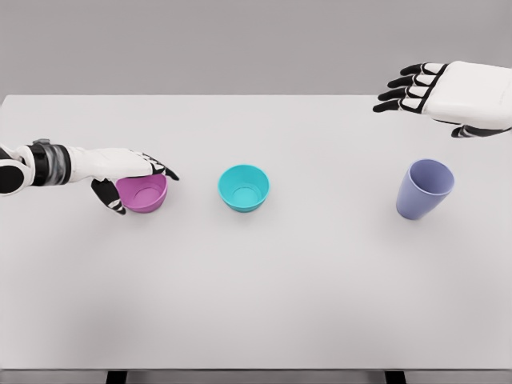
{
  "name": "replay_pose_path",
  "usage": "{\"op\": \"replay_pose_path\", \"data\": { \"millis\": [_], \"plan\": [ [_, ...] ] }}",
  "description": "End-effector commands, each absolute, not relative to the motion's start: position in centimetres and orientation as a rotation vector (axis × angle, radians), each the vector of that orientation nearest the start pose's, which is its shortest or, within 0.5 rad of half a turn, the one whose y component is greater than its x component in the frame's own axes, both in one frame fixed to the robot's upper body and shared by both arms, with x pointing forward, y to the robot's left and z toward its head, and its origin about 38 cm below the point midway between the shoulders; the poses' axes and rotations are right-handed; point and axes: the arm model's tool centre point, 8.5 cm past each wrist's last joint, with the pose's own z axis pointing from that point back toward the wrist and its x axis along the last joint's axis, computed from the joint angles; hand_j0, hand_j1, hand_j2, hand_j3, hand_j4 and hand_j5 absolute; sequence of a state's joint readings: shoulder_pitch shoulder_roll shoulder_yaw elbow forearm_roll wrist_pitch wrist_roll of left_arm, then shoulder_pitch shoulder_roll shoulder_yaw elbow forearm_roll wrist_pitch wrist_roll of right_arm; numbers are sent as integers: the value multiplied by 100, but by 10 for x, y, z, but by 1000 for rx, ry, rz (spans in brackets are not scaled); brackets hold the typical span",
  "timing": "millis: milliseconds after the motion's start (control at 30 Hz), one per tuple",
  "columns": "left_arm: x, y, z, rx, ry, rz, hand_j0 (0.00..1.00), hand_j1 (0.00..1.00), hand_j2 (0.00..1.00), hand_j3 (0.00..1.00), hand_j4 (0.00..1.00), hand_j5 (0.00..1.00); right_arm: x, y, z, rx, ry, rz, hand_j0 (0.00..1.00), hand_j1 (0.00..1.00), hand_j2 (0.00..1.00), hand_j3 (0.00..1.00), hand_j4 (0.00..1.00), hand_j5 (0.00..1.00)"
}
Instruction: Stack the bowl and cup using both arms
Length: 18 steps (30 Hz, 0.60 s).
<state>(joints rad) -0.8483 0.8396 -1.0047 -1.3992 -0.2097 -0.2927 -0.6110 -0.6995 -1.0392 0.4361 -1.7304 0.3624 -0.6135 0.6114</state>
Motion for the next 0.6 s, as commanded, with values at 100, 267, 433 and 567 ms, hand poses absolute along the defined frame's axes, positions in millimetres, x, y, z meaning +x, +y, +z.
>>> {"op": "replay_pose_path", "data": {
  "millis": [100, 267, 433, 567],
  "plan": [
    [451, 288, 180, 251, -1065, -2012, 71, 71, 71, 71, 71, 71, 395, -323, 348, 929, 1786, -2844, 100, 100, 100, 100, 100, 100],
    [450, 286, 186, 247, -1085, -2016, 66, 66, 66, 66, 66, 66, 395, -323, 348, 929, 1786, -2844, 100, 100, 100, 100, 100, 100],
    [446, 277, 195, 243, -1117, -2042, 65, 65, 65, 65, 65, 65, 395, -323, 348, 929, 1786, -2844, 100, 100, 100, 100, 100, 100],
    [443, 267, 206, 249, -1154, -2069, 65, 65, 65, 65, 65, 65, 395, -323, 348, 929, 1786, -2844, 100, 100, 100, 100, 100, 100]
  ]
}}
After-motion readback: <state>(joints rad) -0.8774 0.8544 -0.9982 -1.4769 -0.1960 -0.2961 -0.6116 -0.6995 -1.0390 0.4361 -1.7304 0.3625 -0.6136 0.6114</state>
